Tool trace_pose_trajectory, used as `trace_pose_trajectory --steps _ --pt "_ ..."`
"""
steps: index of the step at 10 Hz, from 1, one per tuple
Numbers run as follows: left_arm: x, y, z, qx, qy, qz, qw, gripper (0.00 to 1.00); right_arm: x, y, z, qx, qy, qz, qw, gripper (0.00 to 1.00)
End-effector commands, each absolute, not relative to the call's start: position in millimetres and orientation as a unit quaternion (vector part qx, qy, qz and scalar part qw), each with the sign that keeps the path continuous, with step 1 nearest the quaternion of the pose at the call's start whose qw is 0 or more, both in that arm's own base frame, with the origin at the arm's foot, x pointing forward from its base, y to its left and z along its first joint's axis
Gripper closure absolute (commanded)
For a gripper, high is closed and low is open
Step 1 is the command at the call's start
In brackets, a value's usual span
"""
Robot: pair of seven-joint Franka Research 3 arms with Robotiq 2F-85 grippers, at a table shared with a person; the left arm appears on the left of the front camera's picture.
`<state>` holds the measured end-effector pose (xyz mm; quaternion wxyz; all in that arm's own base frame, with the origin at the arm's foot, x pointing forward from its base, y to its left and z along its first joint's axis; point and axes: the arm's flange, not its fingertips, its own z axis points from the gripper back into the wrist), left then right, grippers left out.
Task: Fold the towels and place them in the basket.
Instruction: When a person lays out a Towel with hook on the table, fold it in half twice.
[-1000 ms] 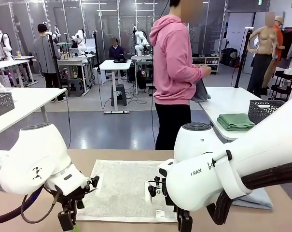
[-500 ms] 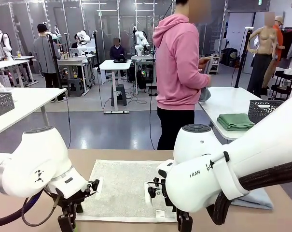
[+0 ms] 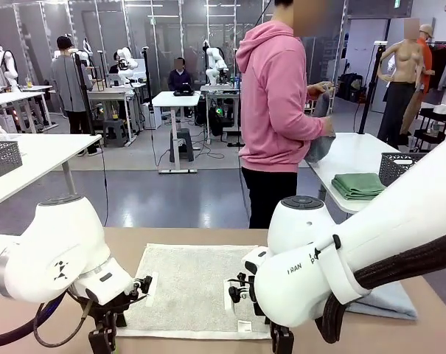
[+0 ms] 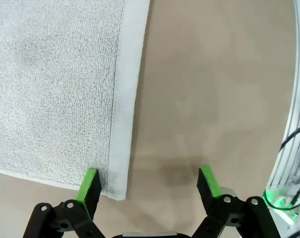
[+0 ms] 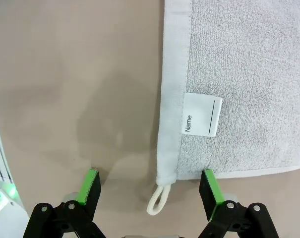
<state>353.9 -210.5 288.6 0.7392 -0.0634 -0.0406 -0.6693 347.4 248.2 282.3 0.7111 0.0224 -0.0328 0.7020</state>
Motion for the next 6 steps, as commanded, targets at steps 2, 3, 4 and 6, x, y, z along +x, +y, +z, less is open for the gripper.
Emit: trace_pose_trajectory --steps 2,3,4,6 --pt "339.4 -204.7 280.7 -0.052 -0.04 -0.66 0.748 0.18 356.2 254.4 277.4 0.024 -0.037 0.709 0.704 0.0" --pt "339.9 -204.2 280.6 -0.05 -0.041 -0.659 0.75 0.69 358.8 254.3 276.5 0.027 -0.038 0.708 0.705 0.0" --pt "340.0 -204.5 280.4 -0.05 -0.04 -0.658 0.751 0.77 360.2 254.5 276.3 0.032 -0.038 0.707 0.706 0.0" --pt "341.6 -205.9 280.6 -0.048 -0.04 -0.649 0.758 1.0 363.8 254.1 274.9 0.038 -0.034 0.7 0.712 0.3"
